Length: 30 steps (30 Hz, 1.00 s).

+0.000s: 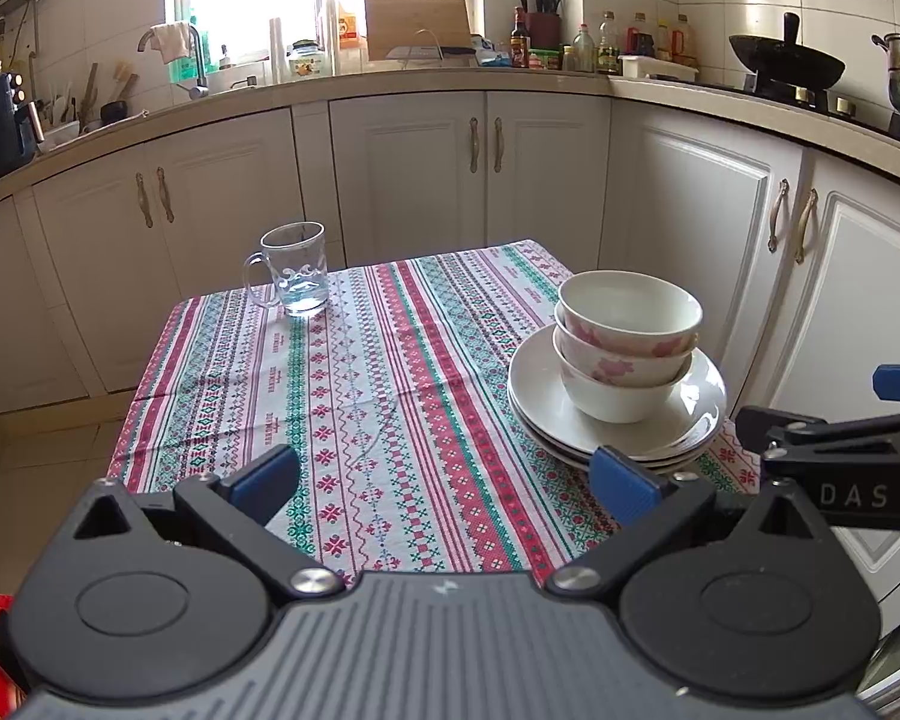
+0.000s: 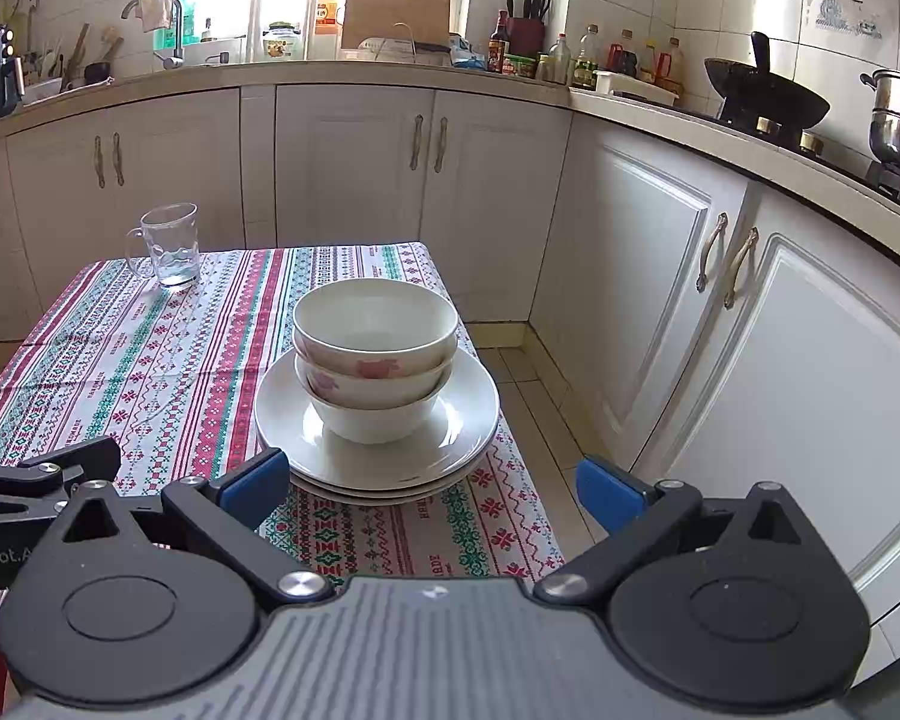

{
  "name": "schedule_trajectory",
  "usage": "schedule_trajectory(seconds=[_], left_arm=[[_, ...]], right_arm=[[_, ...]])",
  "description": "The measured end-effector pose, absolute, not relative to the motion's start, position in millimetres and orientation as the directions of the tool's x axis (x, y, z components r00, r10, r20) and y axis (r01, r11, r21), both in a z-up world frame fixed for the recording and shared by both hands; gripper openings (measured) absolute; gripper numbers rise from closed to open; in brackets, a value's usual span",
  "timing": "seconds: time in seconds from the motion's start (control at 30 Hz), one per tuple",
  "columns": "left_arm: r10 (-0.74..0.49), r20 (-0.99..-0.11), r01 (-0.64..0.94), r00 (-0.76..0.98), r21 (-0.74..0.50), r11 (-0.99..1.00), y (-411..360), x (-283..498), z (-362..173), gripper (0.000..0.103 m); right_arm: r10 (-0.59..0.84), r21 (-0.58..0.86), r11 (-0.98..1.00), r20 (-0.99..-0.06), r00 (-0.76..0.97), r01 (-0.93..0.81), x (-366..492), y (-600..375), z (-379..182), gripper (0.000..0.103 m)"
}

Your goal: Organize plates and bowls

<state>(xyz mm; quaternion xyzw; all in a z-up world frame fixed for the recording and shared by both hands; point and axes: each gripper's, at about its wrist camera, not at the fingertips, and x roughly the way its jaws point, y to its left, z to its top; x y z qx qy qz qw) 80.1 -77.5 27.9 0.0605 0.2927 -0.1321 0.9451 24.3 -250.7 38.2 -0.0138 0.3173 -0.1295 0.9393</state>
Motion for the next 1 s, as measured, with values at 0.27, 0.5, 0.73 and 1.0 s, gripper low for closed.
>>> schedule_trajectory(seconds=[0.27,0.5,0.73,1.0], left_arm=[[-0.212,-0.571,0.281,0.793,0.035,0.959,-77.7,80.2,28.4,0.102],[-0.212,-0.571,0.280,0.793,0.033,0.959,-77.2,80.3,28.5,0.102],[-0.212,-0.571,0.279,0.793,0.031,0.960,-76.5,80.1,28.6,0.102],[-0.210,-0.571,0.277,0.794,0.031,0.960,-76.2,79.5,28.8,0.102]], right_arm=[[-0.256,-0.114,0.965,-0.585,0.769,0.235,23.5,-250.0,39.9,0.103],[-0.257,-0.116,0.965,-0.585,0.770,0.233,23.4,-250.5,40.2,0.103],[-0.258,-0.117,0.965,-0.583,0.770,0.234,22.7,-250.0,40.7,0.103],[-0.262,-0.125,0.964,-0.579,0.772,0.234,21.4,-250.3,42.2,0.103]])
